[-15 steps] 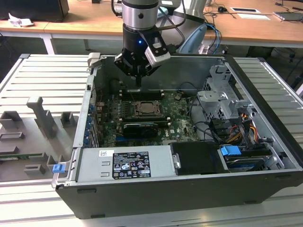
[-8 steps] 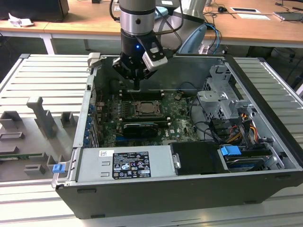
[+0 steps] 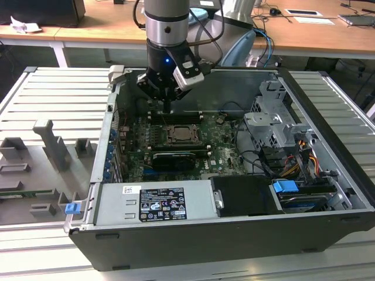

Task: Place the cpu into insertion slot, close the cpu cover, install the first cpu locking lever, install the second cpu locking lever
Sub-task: 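Install the first cpu locking lever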

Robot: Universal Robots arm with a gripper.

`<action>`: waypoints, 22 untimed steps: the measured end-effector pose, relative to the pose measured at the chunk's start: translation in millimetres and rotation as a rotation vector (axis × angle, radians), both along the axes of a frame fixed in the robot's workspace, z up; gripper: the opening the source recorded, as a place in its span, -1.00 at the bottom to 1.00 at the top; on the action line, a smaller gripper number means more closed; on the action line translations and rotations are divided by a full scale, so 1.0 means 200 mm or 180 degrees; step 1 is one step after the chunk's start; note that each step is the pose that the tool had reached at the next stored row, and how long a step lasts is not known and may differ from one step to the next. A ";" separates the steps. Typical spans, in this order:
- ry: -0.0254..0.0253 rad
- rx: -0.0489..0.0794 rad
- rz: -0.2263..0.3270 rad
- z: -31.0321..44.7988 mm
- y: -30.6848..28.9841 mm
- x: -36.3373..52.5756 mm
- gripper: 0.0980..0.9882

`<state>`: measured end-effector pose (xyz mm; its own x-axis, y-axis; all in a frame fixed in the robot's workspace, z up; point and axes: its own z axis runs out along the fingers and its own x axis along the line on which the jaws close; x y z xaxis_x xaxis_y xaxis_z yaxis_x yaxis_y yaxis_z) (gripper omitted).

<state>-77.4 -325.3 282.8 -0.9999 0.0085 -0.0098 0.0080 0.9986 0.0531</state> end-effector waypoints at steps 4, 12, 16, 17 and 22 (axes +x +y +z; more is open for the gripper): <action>0.0000 0.0000 0.0000 -0.007 0.000 -0.042 -0.98; -0.0003 0.0015 0.0051 -0.060 -0.001 -0.101 -0.98; -0.0004 0.0017 0.0052 -0.082 0.007 -0.136 -0.98; -0.0004 0.0017 0.0053 -0.086 0.013 -0.141 -0.98; -0.0004 0.0018 0.0054 -0.107 0.052 -0.154 -0.98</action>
